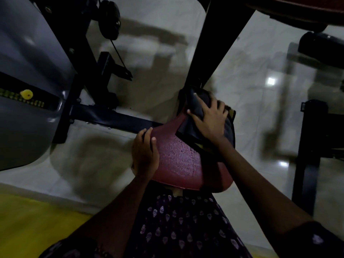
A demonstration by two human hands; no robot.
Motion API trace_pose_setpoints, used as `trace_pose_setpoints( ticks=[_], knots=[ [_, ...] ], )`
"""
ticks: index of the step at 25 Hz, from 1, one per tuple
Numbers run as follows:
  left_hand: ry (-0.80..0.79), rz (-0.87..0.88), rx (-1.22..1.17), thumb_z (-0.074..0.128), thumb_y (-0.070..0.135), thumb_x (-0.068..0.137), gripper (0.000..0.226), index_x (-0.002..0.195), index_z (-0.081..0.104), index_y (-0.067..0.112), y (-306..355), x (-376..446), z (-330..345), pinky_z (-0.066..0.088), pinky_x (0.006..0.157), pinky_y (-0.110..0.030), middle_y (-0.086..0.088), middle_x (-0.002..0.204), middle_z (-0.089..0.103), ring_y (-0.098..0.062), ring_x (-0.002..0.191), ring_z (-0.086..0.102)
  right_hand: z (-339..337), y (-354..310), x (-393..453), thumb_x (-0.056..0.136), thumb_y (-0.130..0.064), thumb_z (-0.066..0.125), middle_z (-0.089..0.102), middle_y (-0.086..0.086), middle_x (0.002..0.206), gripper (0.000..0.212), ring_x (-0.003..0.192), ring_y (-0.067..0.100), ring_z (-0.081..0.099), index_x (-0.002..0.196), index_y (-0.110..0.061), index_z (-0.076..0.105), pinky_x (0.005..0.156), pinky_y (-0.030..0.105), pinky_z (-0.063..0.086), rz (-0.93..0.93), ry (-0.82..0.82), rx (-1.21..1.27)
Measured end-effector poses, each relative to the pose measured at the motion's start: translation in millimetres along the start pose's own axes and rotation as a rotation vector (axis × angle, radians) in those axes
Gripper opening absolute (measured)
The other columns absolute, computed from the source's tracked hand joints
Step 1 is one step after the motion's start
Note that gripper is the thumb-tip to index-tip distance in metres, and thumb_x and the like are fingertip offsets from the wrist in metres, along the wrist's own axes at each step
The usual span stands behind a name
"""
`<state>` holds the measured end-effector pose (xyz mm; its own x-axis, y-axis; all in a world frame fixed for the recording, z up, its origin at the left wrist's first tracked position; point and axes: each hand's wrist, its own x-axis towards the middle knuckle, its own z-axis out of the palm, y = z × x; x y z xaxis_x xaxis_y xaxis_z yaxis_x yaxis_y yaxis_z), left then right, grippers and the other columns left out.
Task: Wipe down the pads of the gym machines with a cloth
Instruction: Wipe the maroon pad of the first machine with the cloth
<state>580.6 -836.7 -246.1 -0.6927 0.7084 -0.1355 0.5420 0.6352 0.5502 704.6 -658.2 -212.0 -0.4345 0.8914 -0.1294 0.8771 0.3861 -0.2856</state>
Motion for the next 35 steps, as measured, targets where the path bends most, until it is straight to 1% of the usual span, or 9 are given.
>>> trace_pose_setpoints(
  ticks=[4,7,10,14,17,21,24,29,35],
  knots=[
    [-0.034,0.02,0.0,0.026,0.037,0.094,0.054,0.129,0.054,0.008,-3.2,6.5,-0.3,0.045,0.092,-0.042,-0.015,0.129,0.053,-0.031,0.114,0.052,18.2,-21.0,-30.5,0.077,-0.056,0.054,0.048,0.005,0.14,0.054,0.126,0.04,0.037,0.128,-0.036,0.056,0.094,0.063,0.032,-0.403,0.006,-0.168],
    [-0.026,0.047,0.003,0.027,0.036,0.095,0.053,0.128,0.055,0.007,-3.6,8.0,0.4,0.046,0.091,-0.042,-0.014,0.128,0.053,-0.031,0.114,0.053,18.6,-9.4,-24.1,0.077,-0.058,0.049,0.055,0.002,0.133,0.054,0.123,0.034,0.038,0.126,-0.035,0.058,0.092,0.061,0.036,-0.641,-0.076,-0.251],
    [-0.008,0.053,-0.012,0.027,0.037,0.095,0.052,0.129,0.054,0.008,-3.7,6.1,-0.5,0.044,0.092,-0.038,-0.012,0.129,0.053,-0.028,0.115,0.052,6.8,-5.8,13.1,0.078,-0.062,0.039,0.055,0.003,0.129,0.056,0.126,0.034,0.038,0.121,-0.033,0.061,0.093,0.059,0.027,-0.51,-0.105,-0.209],
    [0.011,0.067,-0.009,0.027,0.036,0.096,0.052,0.129,0.054,0.007,-4.3,5.5,-0.6,0.045,0.09,-0.038,-0.013,0.128,0.054,-0.029,0.113,0.053,0.5,-9.2,37.3,0.081,-0.058,0.055,0.043,-0.002,0.142,0.053,0.131,0.031,0.03,0.128,-0.035,0.054,0.098,0.055,0.023,-0.15,-0.083,-0.081],
    [0.008,0.068,0.0,0.027,0.035,0.096,0.051,0.129,0.054,0.007,-4.5,5.6,0.2,0.045,0.089,-0.039,-0.013,0.127,0.054,-0.028,0.113,0.053,0.6,1.4,35.1,0.082,-0.055,0.058,0.038,0.001,0.146,0.06,0.129,0.034,0.032,0.136,-0.033,0.045,0.099,0.051,0.031,0.067,-0.046,0.167],
    [0.003,0.06,-0.002,0.027,0.035,0.096,0.05,0.13,0.053,0.008,-5.1,4.8,-0.5,0.046,0.089,-0.04,-0.013,0.127,0.054,-0.028,0.113,0.054,4.0,29.8,-13.7,0.078,-0.068,0.045,0.043,0.008,0.141,0.076,0.125,0.031,0.044,0.142,-0.026,0.04,0.102,0.048,0.038,0.203,-0.03,0.503],
    [0.005,0.068,-0.01,0.027,0.035,0.096,0.05,0.13,0.053,0.009,-5.2,5.9,-0.2,0.047,0.089,-0.041,-0.013,0.127,0.054,-0.028,0.112,0.054,5.0,62.3,-81.2,0.082,-0.066,0.038,0.048,0.005,0.138,0.07,0.12,0.03,0.047,0.14,-0.027,0.041,0.099,0.05,0.035,0.169,-0.053,0.276],
    [0.011,0.088,-0.013,0.028,0.035,0.096,0.049,0.128,0.054,0.008,-6.8,8.2,0.5,0.049,0.089,-0.045,-0.014,0.126,0.055,-0.03,0.111,0.055,18.7,66.0,-180.3,0.083,-0.059,0.037,0.029,0.008,0.153,0.066,0.133,0.032,0.026,0.142,-0.028,0.038,0.099,0.056,0.03,0.242,-0.006,0.115],
    [0.039,0.091,-0.021,0.029,0.033,0.096,0.048,0.127,0.055,0.006,-5.1,6.8,1.1,0.049,0.088,-0.044,-0.015,0.124,0.056,-0.031,0.111,0.056,13.8,34.6,-113.4,0.084,-0.061,0.03,0.034,0.008,0.151,0.065,0.133,0.037,0.029,0.144,-0.037,0.032,0.097,0.067,0.024,0.182,-0.031,0.013]
  ],
)
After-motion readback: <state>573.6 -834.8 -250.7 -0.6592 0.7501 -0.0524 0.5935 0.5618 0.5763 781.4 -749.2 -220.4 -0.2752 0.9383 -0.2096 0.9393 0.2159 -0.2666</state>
